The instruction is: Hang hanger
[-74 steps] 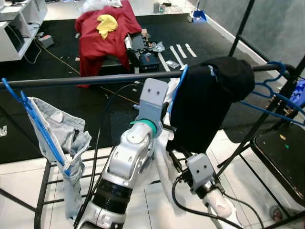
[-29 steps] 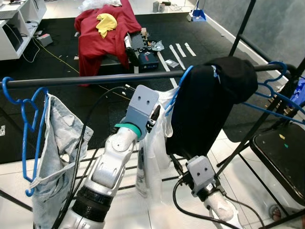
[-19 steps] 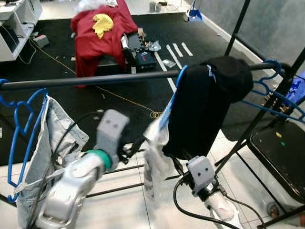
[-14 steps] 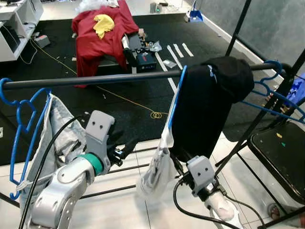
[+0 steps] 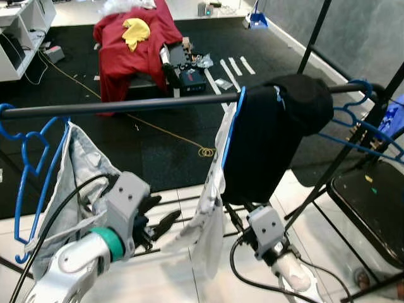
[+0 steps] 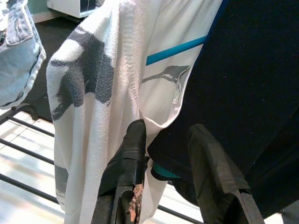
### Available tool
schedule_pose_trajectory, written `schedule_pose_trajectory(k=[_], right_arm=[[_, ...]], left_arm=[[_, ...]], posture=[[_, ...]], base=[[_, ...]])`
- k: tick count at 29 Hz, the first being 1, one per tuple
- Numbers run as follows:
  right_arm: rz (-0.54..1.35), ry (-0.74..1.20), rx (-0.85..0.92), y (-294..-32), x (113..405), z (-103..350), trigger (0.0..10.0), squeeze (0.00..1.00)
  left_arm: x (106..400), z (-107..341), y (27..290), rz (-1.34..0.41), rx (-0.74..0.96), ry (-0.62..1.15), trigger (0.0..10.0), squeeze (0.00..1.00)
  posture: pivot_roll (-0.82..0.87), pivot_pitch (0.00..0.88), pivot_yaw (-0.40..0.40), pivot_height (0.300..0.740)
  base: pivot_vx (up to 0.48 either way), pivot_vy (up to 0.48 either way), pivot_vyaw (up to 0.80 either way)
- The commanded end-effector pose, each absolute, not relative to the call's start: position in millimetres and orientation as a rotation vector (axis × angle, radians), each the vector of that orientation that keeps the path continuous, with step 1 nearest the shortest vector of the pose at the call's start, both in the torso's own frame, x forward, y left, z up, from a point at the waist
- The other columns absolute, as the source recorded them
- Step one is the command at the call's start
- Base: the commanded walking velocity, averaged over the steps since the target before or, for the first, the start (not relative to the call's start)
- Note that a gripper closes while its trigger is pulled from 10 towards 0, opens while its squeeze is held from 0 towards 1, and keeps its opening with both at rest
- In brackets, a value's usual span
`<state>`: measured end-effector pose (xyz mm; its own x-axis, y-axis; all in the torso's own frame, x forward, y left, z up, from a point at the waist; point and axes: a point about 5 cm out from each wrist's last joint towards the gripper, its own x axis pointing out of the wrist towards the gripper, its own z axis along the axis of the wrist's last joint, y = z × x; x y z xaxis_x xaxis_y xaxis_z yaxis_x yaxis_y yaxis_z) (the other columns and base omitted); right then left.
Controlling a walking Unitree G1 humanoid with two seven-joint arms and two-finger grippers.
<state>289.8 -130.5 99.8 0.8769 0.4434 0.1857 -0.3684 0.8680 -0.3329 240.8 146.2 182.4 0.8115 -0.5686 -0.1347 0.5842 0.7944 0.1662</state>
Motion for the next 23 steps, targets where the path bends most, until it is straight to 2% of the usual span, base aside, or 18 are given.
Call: schedule_pose_trajectory(k=[1,2,3,6,9,12,15,23], right_arm=[[0.436,-0.228,-0.286,-131.6,285.0,91.8,10.0,0.00],[0.436,-0.228,-0.286,-131.6,285.0,91.8,10.0,0.00],[0.441,-0.220,-0.287,-130.5,283.4,89.4,10.0,0.00],[0.432,-0.182,-0.269,-130.6,276.8,79.7,10.0,0.00],[0.421,-0.143,-0.254,-131.9,270.0,69.8,10.0,0.00],[0.357,0.041,-0.212,-141.0,240.6,26.2,10.0,0.00],[0.311,0.111,-0.241,-146.8,225.5,9.1,10.0,0.00],[0.216,0.049,-0.259,-151.5,234.2,22.2,10.0,0.00]], left_arm=[[243.2,175.8,146.8,-0.541,0.227,0.076,10.0,0.00],[243.2,175.8,146.8,-0.541,0.227,0.076,10.0,0.00],[249.1,167.6,149.1,-0.446,0.206,0.096,10.0,0.00],[250.9,147.1,145.4,-0.362,0.201,0.136,10.0,0.00],[246.6,135.6,140.2,-0.367,0.208,0.160,10.0,0.00],[235.2,98.7,137.1,-0.371,0.197,0.283,10.0,0.00],[236.2,86.5,142.7,-0.337,0.199,0.325,10.0,0.00],[244.4,79.2,138.4,-0.315,0.207,0.318,10.0,0.00]], posture=[[-0.12,0.170,0.054,0.740],[-0.12,0.170,0.054,0.740],[-0.12,0.168,0.053,0.740],[-0.13,0.163,0.049,0.740],[-0.13,0.163,0.049,0.740],[-0.14,0.155,0.053,0.740],[-0.15,0.149,0.060,0.740],[-0.17,0.133,0.078,0.740]], base=[[0.000,0.000,0.00],[0.000,0.000,0.00],[0.000,0.000,0.00],[0.000,0.000,0.00],[0.000,0.000,0.00],[0.000,0.000,0.00],[0.000,0.000,0.00],[0.000,0.000,0.00]])
